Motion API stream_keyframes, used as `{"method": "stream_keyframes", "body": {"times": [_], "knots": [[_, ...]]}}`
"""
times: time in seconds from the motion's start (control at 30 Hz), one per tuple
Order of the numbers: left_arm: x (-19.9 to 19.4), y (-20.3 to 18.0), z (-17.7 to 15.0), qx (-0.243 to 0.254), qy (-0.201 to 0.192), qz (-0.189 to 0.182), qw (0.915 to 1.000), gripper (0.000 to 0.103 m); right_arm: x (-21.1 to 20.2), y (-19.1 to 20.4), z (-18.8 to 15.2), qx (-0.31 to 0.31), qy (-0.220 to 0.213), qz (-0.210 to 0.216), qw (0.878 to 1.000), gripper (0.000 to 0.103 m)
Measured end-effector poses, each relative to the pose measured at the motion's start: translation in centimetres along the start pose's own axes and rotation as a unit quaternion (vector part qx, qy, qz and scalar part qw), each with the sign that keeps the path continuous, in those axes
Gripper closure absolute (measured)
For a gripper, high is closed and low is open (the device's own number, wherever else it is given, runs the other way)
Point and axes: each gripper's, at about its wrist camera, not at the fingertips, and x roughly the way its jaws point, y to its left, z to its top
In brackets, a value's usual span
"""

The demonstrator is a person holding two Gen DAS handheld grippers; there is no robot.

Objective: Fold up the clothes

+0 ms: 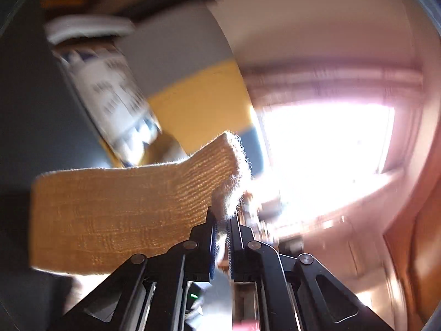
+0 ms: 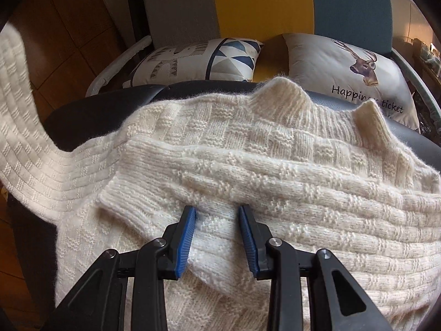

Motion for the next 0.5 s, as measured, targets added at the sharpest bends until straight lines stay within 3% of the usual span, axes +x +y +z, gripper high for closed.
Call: {"method": "stream_keyframes", "body": {"times": [0.27, 0.4, 0.5], "knots": [[13.4, -1.0, -6.8, 0.01, 0.12, 0.034, 0.9921, 0.096, -0.7, -1.5, -1.0, 0.026, -0.033, 0.053, 0.998, 0.07], [17.8, 1.1, -10.3, 0.023, 0.169, 0.081, 0.9821, 0.096, -1.4, -2.9, -1.6, 0.054, -0.049, 0.091, 0.993, 0.07], [20.4, 3.7, -11.4, 0.002, 0.21, 0.111, 0.9713, 0.095, -2.4, -3.5, -2.3, 0.061, -0.056, 0.104, 0.991, 0.07]]}}
